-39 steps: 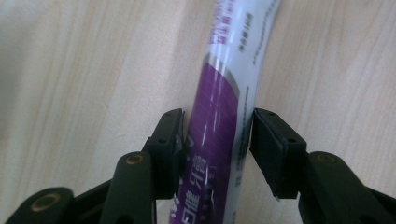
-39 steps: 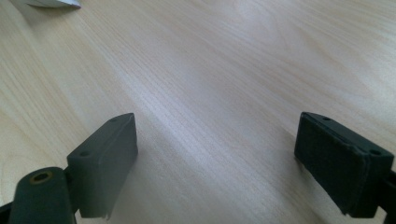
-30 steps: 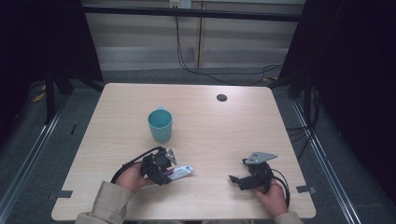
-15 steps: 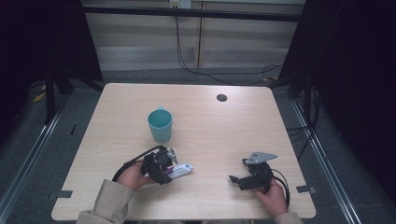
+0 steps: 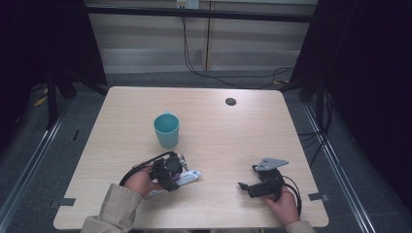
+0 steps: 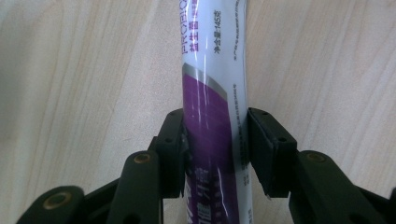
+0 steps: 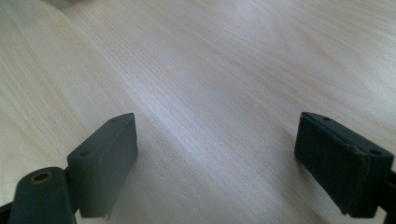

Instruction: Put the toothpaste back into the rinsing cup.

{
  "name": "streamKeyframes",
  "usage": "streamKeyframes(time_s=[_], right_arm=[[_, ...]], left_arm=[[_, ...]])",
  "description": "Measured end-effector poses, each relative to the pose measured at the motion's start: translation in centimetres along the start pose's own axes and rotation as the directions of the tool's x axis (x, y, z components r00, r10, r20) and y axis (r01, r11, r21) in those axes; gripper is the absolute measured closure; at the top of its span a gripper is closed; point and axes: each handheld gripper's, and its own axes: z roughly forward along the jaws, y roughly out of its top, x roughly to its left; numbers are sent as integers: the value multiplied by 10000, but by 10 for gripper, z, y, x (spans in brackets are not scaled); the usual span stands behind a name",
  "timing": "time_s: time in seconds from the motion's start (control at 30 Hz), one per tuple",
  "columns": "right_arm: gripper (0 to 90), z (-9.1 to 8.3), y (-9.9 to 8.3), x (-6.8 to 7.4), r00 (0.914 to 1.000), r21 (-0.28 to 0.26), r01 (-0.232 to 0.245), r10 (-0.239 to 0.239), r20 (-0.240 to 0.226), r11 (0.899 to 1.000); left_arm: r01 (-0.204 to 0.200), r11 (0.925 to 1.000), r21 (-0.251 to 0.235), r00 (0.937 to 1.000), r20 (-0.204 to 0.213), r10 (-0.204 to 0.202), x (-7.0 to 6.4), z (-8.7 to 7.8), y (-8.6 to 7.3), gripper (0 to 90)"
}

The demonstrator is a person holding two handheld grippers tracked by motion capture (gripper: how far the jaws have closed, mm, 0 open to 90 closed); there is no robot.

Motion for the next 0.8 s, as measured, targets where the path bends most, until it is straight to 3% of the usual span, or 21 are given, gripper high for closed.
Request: streamKeyframes(time_s=[0.13, 0.43, 0.6, 0.77, 0.8], right_arm=[[125, 0, 0, 0, 10000, -4, -2, 2, 6, 10000], [125, 0, 0, 0, 10000, 7, -7, 7, 3, 10000], [125, 0, 0, 0, 10000, 10, 0, 0, 6, 10000], [125, 0, 0, 0, 10000, 0, 2, -2, 8, 10000], [125, 0, 0, 0, 10000, 2, -4, 4, 6, 10000]], left_arm=[[244, 9996, 155, 9996, 123, -246, 1, 0, 2, 598], [362, 9967, 729, 9991, 216, -378, 3, 2, 10, 611], [474, 9936, 1023, 9979, 398, -517, 4, 1, 13, 671], [746, 9942, 770, 9968, 234, -766, 1, -1, 10, 763], [668, 9954, 685, 9977, 26, -671, -1, -2, 10, 767]])
